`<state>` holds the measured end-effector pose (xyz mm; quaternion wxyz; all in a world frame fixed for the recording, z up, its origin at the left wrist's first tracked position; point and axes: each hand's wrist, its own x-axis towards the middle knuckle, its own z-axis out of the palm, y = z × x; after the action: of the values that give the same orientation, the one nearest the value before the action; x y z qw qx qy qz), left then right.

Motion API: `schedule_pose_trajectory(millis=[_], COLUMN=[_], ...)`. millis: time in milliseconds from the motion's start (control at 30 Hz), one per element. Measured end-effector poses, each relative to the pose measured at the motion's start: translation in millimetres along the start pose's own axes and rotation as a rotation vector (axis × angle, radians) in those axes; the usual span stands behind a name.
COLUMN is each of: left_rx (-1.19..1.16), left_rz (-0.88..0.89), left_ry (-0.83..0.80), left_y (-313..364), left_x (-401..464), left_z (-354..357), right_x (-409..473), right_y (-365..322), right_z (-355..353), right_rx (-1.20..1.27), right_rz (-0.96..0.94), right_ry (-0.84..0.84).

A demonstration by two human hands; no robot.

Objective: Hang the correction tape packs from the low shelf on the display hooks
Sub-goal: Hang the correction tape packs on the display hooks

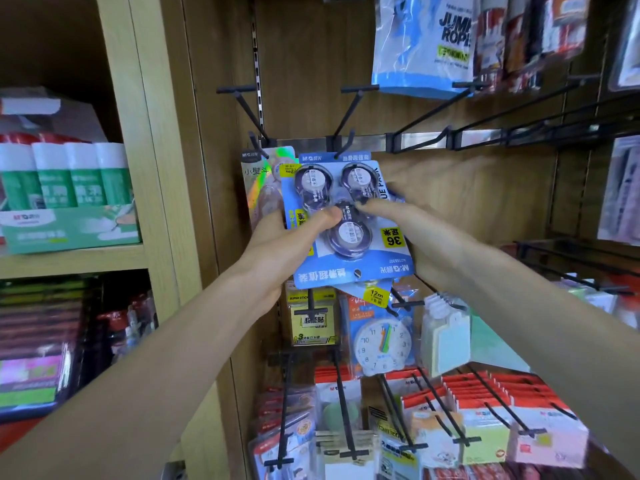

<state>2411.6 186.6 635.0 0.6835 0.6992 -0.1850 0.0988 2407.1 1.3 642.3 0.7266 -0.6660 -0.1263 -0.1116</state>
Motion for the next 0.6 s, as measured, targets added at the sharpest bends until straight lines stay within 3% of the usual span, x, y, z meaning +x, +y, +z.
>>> schedule_pose_trajectory(millis=[133, 333, 600], left_rx=[0.025, -0.022, 0.017], left_rz=[0.108, 0.065, 0.014], left_ry=[-0.014, -0.042, -0.078], left_y=[-5.8, -3.7, 3.0], left_x=[-13.4, -22.2, -32.9], left_z=[-5.7, -6.7, -10.3], right_x=[-31.5, -43.6, -51.6], right_y=[2.1, -0.5, -5.3], right_z=[3.5, 12.0, 7.4], right_rx=[0.055, 0.028, 0.099], right_rz=[-0.108, -0.108, -0.016], right_ry=[-0.043, 0.104, 0.177])
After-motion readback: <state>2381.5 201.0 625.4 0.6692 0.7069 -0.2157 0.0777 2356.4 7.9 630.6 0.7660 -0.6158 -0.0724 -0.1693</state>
